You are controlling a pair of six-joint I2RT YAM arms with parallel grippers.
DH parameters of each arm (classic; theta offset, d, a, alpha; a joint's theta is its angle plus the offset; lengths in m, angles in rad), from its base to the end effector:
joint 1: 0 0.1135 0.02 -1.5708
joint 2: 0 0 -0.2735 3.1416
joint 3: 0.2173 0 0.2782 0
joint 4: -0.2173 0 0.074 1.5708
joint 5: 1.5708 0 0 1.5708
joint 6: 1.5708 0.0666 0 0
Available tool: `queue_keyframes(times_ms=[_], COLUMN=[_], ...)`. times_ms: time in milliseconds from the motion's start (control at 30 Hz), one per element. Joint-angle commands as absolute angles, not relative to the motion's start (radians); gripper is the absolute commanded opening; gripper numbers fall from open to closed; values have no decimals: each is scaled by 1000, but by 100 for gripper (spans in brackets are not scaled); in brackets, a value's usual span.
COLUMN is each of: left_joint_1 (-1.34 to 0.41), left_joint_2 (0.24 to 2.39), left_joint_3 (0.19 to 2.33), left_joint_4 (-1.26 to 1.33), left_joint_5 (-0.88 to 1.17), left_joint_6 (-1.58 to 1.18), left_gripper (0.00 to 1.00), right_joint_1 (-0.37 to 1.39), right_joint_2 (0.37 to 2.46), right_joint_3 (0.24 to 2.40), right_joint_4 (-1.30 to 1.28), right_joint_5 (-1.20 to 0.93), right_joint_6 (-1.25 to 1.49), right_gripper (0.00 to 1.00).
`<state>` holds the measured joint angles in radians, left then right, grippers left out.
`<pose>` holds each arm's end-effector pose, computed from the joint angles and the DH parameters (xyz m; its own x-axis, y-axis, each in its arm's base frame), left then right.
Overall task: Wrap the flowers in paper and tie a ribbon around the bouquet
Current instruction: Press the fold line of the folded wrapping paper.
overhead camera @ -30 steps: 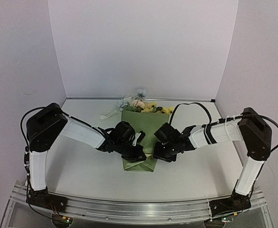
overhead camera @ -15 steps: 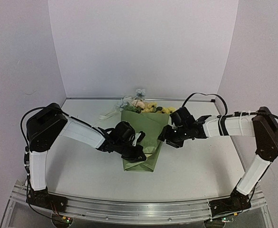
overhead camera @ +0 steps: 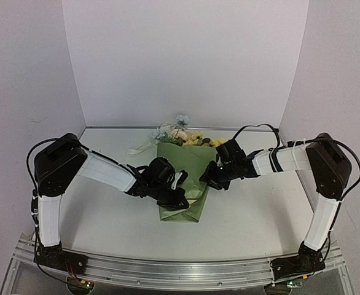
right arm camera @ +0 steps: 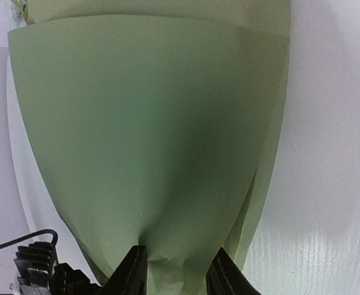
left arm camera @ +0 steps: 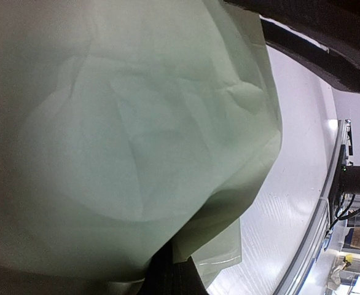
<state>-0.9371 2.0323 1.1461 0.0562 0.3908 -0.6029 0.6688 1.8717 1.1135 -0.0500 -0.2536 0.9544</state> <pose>0.2469 -0.3789 0.0858 -0.8687 0.2969 -0.3965 0.4914 0.6175 -0.6142 0.3311 0.2830 0.1313 -0.9286 0.2729 -0.2513 0.0373 0.7427 0.6685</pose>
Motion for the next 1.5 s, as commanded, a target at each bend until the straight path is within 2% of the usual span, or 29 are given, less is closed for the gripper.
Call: queue_keyframes(times_ms=[0,67,133,233,333,400,533,733,867,1133,1467], left_joint_1=[-940,-940,-940,-940,-940,-933,-907,-884,-885,-882,-881], left_joint_2=[2008,1991,1963,1894,1821,1780,1729,1800,1861,1959,1985], left_joint_3=[1167,1155,1138,1110,1071,1046,1002,1011,1019,1019,1019], left_joint_4=[49,56,68,83,107,131,179,152,139,141,125], left_joint_5=[398,401,405,409,410,421,436,467,483,493,485], left_joint_6=[-598,-597,-601,-606,-625,-647,-703,-738,-750,-774,-779], left_gripper=[2,11,25,42,49,51,49,27,18,12,9], right_joint_1=[659,660,660,660,660,660,660,660,662,679,747], right_joint_2=[1900,1909,1917,1931,1939,1939,1925,1935,1935,1918,1783], right_joint_3=[1162,1174,1185,1199,1208,1208,1201,1213,1212,1223,1218], right_joint_4=[-8,-8,-8,-8,-8,-8,-8,-16,-22,-73,-293], right_joint_5=[-249,-245,-239,-229,-209,-197,-173,-167,-159,-134,-33], right_joint_6=[977,972,964,948,934,923,909,896,887,864,862], right_gripper=[19,10,3,0,0,0,0,0,0,0,30])
